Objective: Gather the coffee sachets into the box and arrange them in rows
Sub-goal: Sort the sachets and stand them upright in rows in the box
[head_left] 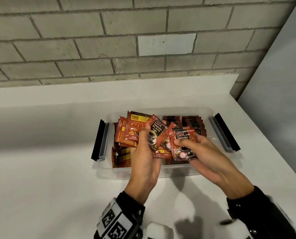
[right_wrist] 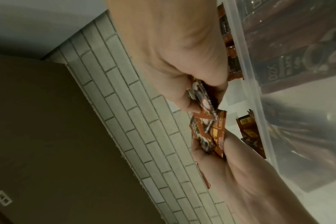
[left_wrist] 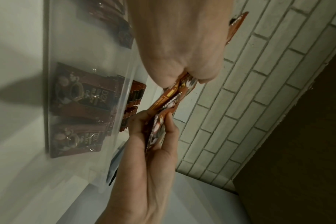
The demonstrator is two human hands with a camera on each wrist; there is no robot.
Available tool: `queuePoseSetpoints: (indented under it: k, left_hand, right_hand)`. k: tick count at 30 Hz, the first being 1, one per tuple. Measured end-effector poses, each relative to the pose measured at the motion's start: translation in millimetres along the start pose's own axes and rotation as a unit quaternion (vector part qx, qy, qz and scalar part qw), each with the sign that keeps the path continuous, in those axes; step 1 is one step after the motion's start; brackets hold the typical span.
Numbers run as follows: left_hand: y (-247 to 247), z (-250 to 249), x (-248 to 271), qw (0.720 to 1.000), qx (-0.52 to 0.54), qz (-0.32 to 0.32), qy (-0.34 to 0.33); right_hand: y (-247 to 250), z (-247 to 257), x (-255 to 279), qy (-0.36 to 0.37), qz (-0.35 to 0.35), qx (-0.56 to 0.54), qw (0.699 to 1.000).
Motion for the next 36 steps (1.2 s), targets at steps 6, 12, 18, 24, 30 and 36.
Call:
queuePoseSetpoints:
  k: [6,12,18,24,30,36]
  left_hand:
    - [-3,-2,-3,1.000,-0.007,0.011,-0.009]
    - [-8,8,0,0.998,-0.011,0.047,0.034]
    - [-10,9,1,0.997,-0.029,0.053,0.038]
    - [-12,6,5,0.997,-0.030,0.071,0.023]
    - [-12,-1,-2,0.997,0.014,0.074,0.025]
    - [-10,6,-5,0.997,-0.001,0.072,0.040]
  right_hand:
    - [-5,2,6,0.032,-0.011,-0.058,0.998]
    - [-8,3,7,0.024,0.002,-0.061,0.998]
    - [-5,-4,-1,-0.004,0.004,-0.139,0.990]
    - [4,6,0,0.037,-0.021,-0.132,0.990]
    - [9,3,2,-0.011,0.006,-0.133,0.991]
    - [9,-2,-1,-0.005,-0.006,-0.079,0.997]
Point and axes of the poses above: each hand's wrist, its own x-axis away from the middle knuckle, its own y-axis out of the back of the hand, z = x × y, the point moved 8 cm from there along -x, towards the middle knuckle, and after that the axes turned 3 degrees about -y, right-handed, at the moved point
